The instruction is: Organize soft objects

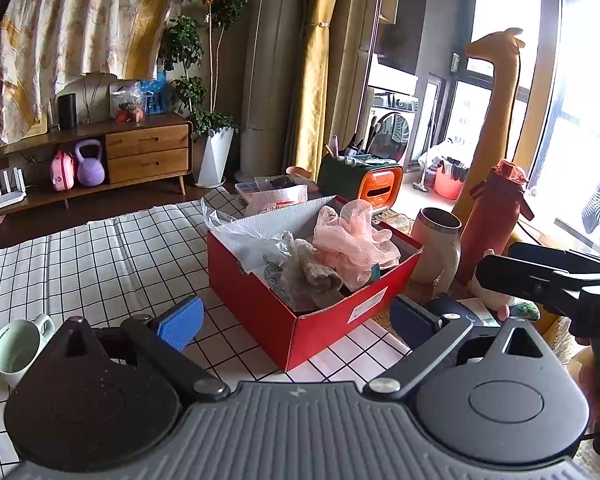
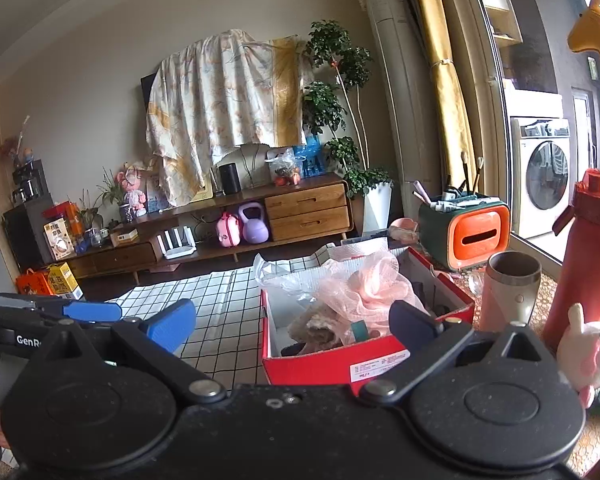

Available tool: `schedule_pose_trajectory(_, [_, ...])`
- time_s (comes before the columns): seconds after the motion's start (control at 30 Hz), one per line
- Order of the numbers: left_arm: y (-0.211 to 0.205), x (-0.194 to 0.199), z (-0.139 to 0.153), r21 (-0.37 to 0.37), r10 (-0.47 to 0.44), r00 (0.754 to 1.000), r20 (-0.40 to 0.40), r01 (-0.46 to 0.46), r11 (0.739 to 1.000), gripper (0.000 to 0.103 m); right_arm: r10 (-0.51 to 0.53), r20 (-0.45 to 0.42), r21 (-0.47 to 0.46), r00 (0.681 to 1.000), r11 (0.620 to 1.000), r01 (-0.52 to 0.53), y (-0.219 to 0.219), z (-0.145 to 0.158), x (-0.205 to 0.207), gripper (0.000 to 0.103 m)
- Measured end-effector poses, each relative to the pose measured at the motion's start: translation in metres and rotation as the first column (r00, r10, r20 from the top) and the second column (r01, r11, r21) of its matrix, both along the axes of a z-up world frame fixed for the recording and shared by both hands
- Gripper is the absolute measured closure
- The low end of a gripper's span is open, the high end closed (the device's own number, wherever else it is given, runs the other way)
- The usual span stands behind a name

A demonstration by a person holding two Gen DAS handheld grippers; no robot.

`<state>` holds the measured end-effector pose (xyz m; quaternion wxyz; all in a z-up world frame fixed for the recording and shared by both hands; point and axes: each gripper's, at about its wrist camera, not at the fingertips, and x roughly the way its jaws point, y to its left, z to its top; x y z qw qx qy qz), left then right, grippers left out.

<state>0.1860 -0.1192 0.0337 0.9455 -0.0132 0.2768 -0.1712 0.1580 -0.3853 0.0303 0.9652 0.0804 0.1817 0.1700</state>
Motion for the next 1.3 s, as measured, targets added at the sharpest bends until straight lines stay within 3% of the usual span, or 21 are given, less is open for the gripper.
schedule_pose_trajectory(0.53, [0.005,-0.019,-0.006,-0.037,0.031,0.999,0.012,-0.03,0.999,0.003,-0.03,-0.014,0.017,0.999,0.999,0.03,0.006,-0.009,-0.017,0.0])
schedule_pose_trajectory(1.3, [0.002,-0.038,-0.004,-0.027,0.023,0.999,0.049,-0.022,0.999,0.003,-0.036,-0.023,-0.009,0.999,0.999,0.036,0.016,-0.011,-0.02,0.0])
